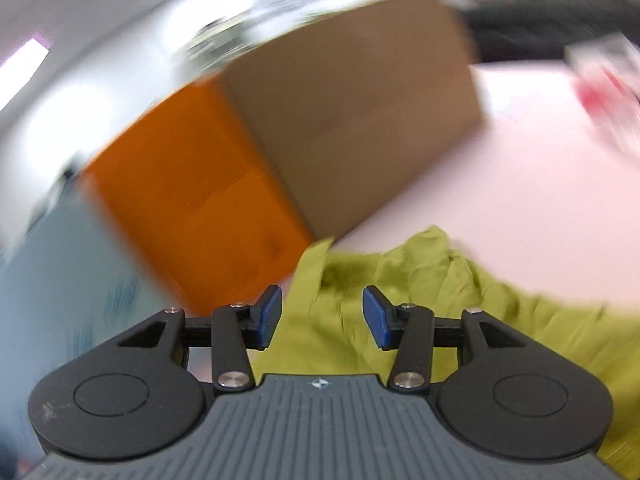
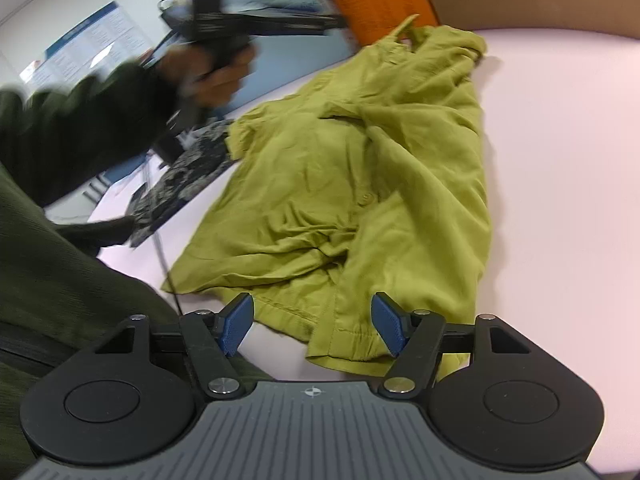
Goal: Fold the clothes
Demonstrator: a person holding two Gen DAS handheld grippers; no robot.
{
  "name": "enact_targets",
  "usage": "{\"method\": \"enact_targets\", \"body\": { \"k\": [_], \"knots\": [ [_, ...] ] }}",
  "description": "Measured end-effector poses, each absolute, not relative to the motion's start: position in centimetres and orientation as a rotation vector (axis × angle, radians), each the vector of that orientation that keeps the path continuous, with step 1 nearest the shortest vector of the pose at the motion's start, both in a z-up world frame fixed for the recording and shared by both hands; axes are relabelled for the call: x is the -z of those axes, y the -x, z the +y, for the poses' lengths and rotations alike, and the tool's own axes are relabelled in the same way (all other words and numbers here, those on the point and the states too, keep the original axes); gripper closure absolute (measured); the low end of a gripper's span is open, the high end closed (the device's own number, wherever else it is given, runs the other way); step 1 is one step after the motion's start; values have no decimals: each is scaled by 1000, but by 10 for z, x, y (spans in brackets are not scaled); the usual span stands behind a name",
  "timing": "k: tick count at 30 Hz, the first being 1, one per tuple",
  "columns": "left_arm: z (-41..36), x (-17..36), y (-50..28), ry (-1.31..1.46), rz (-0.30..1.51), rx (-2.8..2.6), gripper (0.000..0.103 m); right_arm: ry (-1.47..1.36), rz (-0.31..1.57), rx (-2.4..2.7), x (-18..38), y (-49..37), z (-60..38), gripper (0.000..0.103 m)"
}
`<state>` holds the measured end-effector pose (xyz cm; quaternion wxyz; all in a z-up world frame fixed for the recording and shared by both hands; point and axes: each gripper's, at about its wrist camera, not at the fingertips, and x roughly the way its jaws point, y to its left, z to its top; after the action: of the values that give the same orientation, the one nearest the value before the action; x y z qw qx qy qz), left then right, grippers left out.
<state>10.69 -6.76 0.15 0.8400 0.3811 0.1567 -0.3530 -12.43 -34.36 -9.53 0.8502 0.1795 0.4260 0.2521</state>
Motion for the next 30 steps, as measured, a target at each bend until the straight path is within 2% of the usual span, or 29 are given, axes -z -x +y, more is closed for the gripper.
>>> {"method": "enact_targets", "body": {
  "k": [7, 12, 14, 15, 17, 23, 28, 30],
  "knots": [
    [-106, 25, -155, -1190, 400, 1005, 65, -416, 918, -489, 94, 126, -351, 35],
    [-120, 43, -172, -1332, 489, 1101, 64, -459, 916, -424, 95, 126, -355, 35],
    [-121, 47, -173, -1354, 512, 1128, 70, -460, 913, -407, 93, 125, -355, 34],
    [-121, 47, -173, -1350, 517, 1130, 90, -459, 911, -400, 93, 123, -356, 34],
    [-118, 45, -175, -1315, 514, 1122, 97, -454, 901, -388, 91, 119, -357, 32],
    [-86, 2, -186, -1020, 465, 1021, 98, -439, 896, -405, 90, 112, -355, 31],
    [-47, -14, -207, -805, 577, 805, 97, -425, 897, -430, 89, 106, -352, 30],
    [-36, -2, -211, -815, 639, 725, 93, -420, 897, -440, 89, 104, -351, 30]
  ]
}}
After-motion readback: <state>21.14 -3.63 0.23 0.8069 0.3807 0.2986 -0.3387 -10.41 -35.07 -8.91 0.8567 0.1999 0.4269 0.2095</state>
